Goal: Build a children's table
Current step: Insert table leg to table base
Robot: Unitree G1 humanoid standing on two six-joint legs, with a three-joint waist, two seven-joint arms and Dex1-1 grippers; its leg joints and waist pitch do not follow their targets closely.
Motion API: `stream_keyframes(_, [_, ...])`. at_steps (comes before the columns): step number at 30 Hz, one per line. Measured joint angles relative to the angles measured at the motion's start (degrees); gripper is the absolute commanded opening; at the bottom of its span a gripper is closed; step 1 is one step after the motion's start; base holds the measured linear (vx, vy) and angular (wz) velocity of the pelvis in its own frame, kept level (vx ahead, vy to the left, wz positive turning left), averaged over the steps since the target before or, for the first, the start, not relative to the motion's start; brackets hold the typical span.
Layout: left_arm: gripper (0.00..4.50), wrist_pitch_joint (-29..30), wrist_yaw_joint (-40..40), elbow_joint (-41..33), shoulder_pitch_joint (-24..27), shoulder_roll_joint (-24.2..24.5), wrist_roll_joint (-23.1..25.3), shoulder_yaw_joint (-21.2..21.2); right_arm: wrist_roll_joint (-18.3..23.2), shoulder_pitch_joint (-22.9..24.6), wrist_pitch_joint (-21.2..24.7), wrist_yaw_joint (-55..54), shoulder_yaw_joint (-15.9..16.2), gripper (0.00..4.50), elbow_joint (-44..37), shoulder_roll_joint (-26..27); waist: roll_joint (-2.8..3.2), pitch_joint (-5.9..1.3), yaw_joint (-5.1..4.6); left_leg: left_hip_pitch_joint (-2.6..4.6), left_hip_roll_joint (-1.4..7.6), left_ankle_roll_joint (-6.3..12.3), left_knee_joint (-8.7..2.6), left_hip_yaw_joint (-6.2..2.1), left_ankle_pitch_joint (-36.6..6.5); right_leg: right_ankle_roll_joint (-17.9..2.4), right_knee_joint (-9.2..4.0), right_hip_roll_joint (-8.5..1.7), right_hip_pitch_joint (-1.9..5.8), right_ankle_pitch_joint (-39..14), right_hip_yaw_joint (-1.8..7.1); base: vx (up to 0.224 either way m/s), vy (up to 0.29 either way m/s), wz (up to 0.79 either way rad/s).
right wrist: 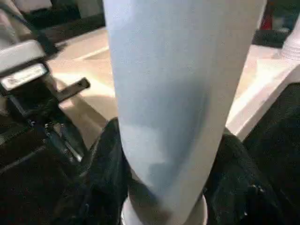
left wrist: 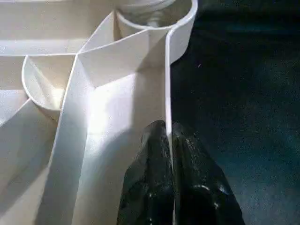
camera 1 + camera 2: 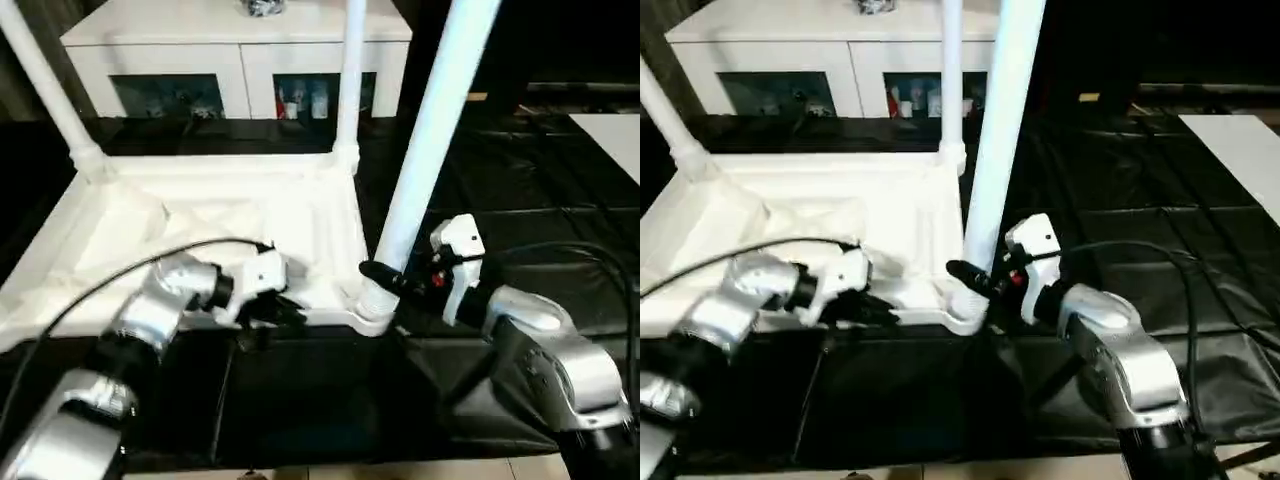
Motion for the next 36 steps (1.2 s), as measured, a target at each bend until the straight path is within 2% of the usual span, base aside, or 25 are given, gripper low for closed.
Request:
stream_keyframes(3, [0.00, 0.6, 0.9, -1.3, 0.7, 0.1, 0.1, 0.0, 0.3, -1.3, 1.4, 1.1, 0.3, 1.87, 0.8, -0.2, -0.23, 0.07, 0.02, 0.05, 0.03, -0.02, 0.00, 0.04, 0.0, 0.0, 0.05, 0.00, 0.01, 0.0, 0.00, 0.000, 0.000, 0.00])
stream_keyframes(9, [0.00, 0.8, 2.0, -2.7, 1.4, -0.1, 0.8, 0.0, 0.2, -3.4, 3.0, 2.4, 1.5, 1.87, 1.8, -1.0, -0.32, 0.04, 0.08, 0.04, 0.03, 0.08, 0.01, 0.10, 0.1, 0.0, 0.03, -0.02, 0.02, 0.0, 0.02, 0.000, 0.000, 0.00])
stream_keyframes(12, [0.00, 0.9, 2.5, -3.1, 1.4, -0.1, 1.3, 0.0, 0.3, -4.2, 4.3, 3.1, 2.3, 1.87, 1.8, -1.6, -0.83, 0.05, 0.21, 0.08, 0.07, 0.26, 0.00, 0.12, 0.2, 0.0, 0.08, -0.02, 0.03, 0.0, 0.00, 0.000, 0.000, 0.00])
stream_keyframes(21, [0.00, 1.0, 3.0, -3.1, 1.3, 0.0, 1.5, 0.0, 0.5, -5.2, 7.4, 4.6, 2.7, 1.87, 2.2, -3.7, -1.05, 0.15, 0.14, 0.17, 0.07, 0.01, 0.00, 0.26, 0.1, -0.1, 0.07, -0.05, 0.10, 0.1, 0.06, 0.000, 0.000, 0.00])
stream_keyframes(27, [0.00, 1.1, 3.0, -3.1, 1.3, 0.0, 1.5, -0.1, 0.6, -5.2, 7.7, 5.2, 2.6, 1.87, 2.2, -4.0, -1.07, 0.14, 0.23, 0.18, 0.08, 0.01, 0.00, 0.26, 0.1, -0.1, 0.08, -0.05, 0.10, 0.1, 0.06, 0.000, 0.000, 0.00])
stream_keyframes(36, [0.00, 1.3, 3.0, -3.1, 1.3, 0.2, 1.6, -0.1, 1.0, -5.8, 6.1, 3.9, 0.9, 1.87, 6.5, -1.0, -1.13, 0.10, 0.05, 0.22, 0.08, -0.03, 0.00, 0.26, 0.2, -0.2, 0.09, -0.05, 0.13, 0.1, 0.06, 0.000, 0.000, 0.00])
